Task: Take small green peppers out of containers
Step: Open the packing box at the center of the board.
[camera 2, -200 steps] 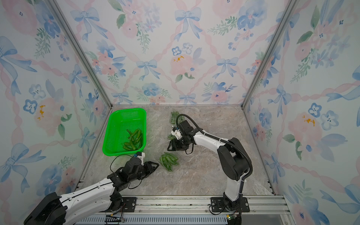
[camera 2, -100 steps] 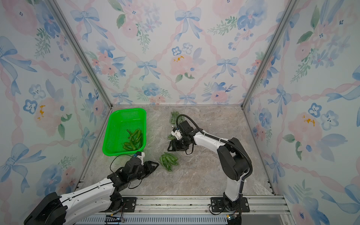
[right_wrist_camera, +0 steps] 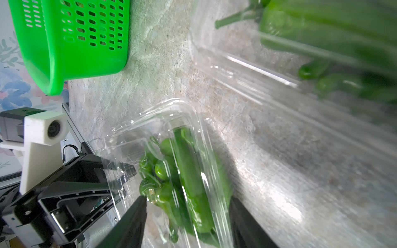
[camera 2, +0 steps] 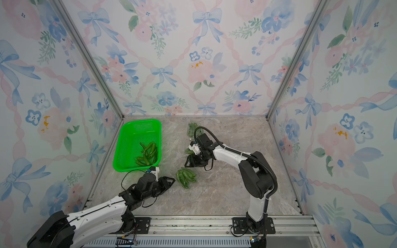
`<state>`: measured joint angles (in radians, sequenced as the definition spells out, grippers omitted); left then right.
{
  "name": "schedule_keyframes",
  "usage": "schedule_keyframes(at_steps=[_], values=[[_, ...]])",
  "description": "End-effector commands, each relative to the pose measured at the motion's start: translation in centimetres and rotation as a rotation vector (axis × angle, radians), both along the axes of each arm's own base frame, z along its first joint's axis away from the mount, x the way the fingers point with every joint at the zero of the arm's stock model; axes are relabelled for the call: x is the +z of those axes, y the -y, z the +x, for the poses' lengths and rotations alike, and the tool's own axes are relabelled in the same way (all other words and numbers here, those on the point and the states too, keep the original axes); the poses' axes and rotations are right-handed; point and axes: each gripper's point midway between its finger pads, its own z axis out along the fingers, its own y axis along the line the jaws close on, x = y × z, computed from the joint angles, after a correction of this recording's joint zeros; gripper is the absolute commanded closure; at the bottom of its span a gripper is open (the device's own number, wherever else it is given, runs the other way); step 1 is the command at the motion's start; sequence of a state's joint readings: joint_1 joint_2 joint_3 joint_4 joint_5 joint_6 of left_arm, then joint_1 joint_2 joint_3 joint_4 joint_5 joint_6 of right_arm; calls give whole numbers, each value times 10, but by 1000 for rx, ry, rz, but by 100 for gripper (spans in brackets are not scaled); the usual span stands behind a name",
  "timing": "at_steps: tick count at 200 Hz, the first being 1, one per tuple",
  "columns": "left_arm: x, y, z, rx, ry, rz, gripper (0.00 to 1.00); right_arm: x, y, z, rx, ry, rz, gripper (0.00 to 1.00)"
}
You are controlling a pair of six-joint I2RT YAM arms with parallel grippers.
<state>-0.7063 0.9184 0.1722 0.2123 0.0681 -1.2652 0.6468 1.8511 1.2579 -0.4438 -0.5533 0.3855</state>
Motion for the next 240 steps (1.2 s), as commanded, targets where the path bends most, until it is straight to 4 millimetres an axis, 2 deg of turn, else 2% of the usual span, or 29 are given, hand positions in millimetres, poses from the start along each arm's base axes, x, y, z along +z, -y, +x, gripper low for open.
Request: schedule_keyframes(at_steps=[1,111,160,240], values=[[12,1,11,28,41,-22,57,-8,-8,-12,28,-42,5,39],[35,8,27,44,113,-63,60,-8,-17,-18,52,-54,15,41],[31,14,30,26,107,-49,61,-6,-20,-20,61,-56,22,42],[30,17,35,11,122,-11,75,-4,-18,-17,55,-50,25,42]])
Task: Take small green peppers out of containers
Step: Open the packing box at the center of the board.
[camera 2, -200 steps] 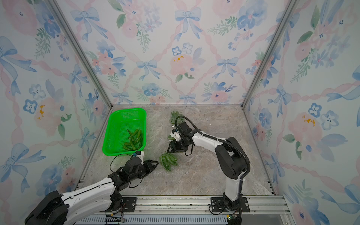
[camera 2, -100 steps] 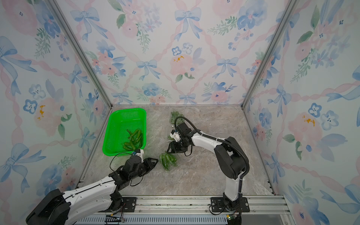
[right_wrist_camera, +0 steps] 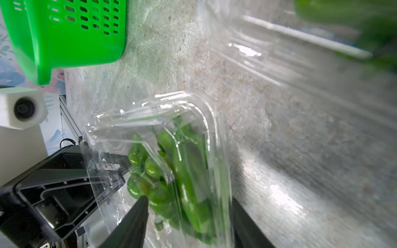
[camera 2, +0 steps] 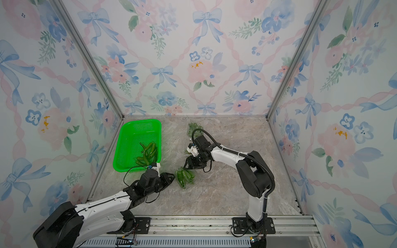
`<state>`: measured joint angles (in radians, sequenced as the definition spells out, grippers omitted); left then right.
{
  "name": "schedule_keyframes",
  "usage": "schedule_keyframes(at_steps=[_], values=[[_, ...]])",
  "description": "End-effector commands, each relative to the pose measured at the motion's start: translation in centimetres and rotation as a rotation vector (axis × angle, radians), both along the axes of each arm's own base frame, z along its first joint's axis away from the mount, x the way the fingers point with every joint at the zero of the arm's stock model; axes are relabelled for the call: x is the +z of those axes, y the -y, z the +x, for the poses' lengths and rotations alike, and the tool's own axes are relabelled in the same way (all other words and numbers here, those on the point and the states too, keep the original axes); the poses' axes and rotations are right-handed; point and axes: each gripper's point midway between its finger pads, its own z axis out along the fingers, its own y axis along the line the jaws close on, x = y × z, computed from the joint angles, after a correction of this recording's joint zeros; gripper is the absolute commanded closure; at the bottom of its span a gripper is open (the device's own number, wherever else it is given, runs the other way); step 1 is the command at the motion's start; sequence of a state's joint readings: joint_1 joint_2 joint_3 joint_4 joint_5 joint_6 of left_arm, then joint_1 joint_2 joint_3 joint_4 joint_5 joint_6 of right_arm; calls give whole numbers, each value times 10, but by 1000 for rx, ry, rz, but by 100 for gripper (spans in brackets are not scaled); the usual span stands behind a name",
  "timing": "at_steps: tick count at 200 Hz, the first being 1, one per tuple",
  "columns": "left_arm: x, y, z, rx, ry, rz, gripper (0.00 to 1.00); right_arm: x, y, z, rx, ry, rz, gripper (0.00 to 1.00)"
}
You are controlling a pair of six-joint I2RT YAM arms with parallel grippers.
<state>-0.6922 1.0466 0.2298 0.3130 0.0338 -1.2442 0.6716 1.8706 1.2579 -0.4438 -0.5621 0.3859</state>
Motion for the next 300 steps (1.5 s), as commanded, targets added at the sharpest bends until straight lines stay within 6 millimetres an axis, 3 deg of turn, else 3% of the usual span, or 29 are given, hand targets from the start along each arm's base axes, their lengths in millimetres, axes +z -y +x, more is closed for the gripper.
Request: schedule_keyframes(at_steps=[1,71,94,122,164,179,220,265,300], values=[[20,9,11,-20,74,-15,75,3,-11,-7,26,-29,30,41],[12,5,11,-13,64,14,91,5,5,0,0,-7,-2,38],[11,3,11,-8,61,26,98,8,25,9,-39,21,-28,35],[10,2,13,-4,50,40,99,13,56,20,-96,89,-103,32],[10,3,14,-3,46,43,99,25,84,31,-180,197,-197,26],[9,4,14,-4,44,45,99,43,82,27,-185,255,-175,28],[4,3,16,8,21,54,100,65,84,5,-142,425,-314,35],[1,1,19,28,1,50,100,66,45,-32,-50,485,-332,46],[5,0,23,25,20,55,100,61,15,-52,50,520,-376,47]])
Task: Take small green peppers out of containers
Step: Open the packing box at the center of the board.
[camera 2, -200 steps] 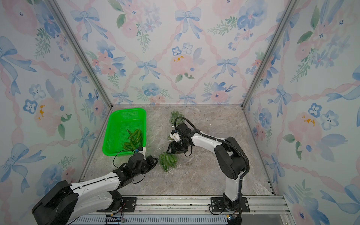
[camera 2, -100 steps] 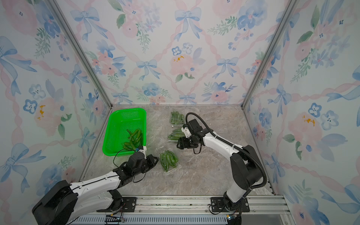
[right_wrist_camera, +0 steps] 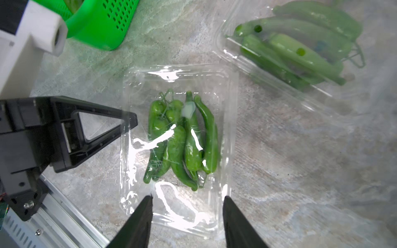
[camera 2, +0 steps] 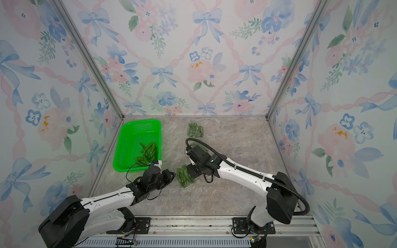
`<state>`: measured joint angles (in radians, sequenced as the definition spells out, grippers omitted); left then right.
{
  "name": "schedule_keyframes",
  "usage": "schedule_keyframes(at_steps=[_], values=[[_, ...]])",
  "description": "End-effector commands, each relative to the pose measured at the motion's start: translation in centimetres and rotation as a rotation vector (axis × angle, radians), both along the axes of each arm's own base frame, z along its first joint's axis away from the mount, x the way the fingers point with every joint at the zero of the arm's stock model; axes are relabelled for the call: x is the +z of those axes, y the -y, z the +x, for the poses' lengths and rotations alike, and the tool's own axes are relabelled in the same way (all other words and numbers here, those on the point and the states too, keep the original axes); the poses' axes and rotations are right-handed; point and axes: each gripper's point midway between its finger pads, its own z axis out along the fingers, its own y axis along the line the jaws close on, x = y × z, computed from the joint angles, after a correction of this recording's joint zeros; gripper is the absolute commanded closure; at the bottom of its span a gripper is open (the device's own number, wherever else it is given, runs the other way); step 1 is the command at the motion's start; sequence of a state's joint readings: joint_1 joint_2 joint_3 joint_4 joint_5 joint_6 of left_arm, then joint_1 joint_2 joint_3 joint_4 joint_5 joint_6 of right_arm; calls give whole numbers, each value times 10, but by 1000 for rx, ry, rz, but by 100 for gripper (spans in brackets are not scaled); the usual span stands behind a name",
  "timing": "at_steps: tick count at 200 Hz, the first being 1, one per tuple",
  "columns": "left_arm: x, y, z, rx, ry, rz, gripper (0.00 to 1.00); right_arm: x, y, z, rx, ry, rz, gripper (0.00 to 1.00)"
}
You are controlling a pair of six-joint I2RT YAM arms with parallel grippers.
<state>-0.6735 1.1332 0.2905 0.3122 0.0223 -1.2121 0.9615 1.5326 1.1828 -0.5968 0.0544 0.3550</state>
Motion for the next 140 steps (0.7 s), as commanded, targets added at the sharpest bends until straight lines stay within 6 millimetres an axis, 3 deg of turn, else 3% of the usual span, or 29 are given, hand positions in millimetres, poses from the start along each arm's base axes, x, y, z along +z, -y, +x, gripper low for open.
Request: schedule_keyframes(at_steps=[1,58,140], values=[[5,-2,7,13,20,15,100,-3,-10,-6,17,36,-82,47],[-1,8,11,-26,-5,17,100,-19,-39,-10,54,73,-143,47],[-1,9,16,-28,1,8,100,-36,-57,-11,67,81,-134,47]])
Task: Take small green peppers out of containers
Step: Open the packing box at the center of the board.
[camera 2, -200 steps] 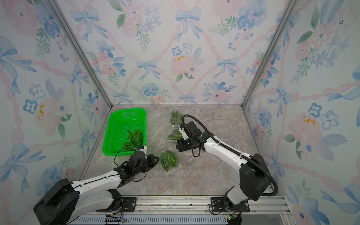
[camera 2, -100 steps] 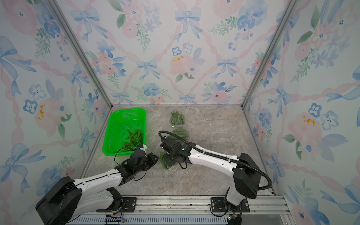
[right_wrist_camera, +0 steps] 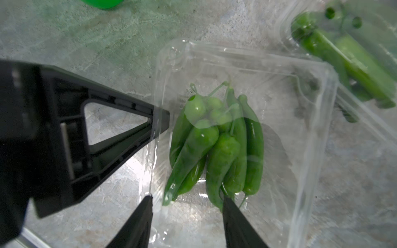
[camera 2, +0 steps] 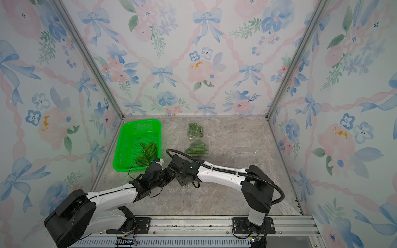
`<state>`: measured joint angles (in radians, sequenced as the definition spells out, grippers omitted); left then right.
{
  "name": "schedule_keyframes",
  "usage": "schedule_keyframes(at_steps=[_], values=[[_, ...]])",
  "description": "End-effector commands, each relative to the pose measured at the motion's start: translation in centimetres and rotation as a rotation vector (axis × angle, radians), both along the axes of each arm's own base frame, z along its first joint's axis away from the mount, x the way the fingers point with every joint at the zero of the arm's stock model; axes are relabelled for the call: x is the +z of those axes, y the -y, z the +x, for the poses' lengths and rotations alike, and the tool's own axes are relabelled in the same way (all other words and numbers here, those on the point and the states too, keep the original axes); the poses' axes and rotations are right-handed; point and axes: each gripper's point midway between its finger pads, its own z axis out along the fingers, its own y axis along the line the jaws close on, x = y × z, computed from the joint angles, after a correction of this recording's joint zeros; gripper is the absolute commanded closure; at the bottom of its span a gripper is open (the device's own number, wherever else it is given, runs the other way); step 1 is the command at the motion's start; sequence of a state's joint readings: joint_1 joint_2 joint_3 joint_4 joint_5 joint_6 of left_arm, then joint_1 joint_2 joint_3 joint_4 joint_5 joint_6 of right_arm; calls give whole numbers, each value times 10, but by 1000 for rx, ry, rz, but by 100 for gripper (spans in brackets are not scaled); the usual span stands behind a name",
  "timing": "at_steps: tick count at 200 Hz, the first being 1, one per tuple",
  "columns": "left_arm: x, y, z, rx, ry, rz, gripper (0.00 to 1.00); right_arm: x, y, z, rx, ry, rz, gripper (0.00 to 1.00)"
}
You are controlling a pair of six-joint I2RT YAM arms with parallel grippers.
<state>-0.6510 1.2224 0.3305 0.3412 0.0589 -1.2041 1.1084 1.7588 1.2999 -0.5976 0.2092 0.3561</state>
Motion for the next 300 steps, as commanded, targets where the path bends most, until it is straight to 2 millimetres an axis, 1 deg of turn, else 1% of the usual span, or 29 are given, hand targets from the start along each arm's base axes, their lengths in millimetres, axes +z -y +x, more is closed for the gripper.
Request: schedule_keyframes(at_steps=[1,51,81,104,144,168,194,207,234,252,275,300], values=[[4,3,6,-16,26,6,100,5,-13,1,-5,18,33,47],[5,2,9,-12,28,-2,100,-5,-14,-2,-25,13,58,46],[5,2,10,-13,28,-7,100,-18,-15,-2,-27,26,48,46],[7,1,11,-12,33,-14,100,-27,-15,-6,-21,42,47,45],[6,1,11,-16,30,-16,100,-30,-7,1,-47,120,-8,47],[5,1,11,-15,29,-17,100,-33,-3,4,-62,134,-21,52],[7,1,12,-17,33,-21,100,-43,3,4,-71,141,-56,59],[6,1,12,-16,32,-21,100,-47,5,5,-72,138,-73,60],[6,2,12,-20,29,-25,100,-51,3,3,-68,136,-67,63],[8,2,13,-19,33,-30,100,-57,7,2,-79,138,-82,63],[8,3,14,-21,34,-34,100,-52,12,1,-82,212,-125,65],[8,5,14,-28,32,-40,100,-51,14,1,-72,273,-190,73]])
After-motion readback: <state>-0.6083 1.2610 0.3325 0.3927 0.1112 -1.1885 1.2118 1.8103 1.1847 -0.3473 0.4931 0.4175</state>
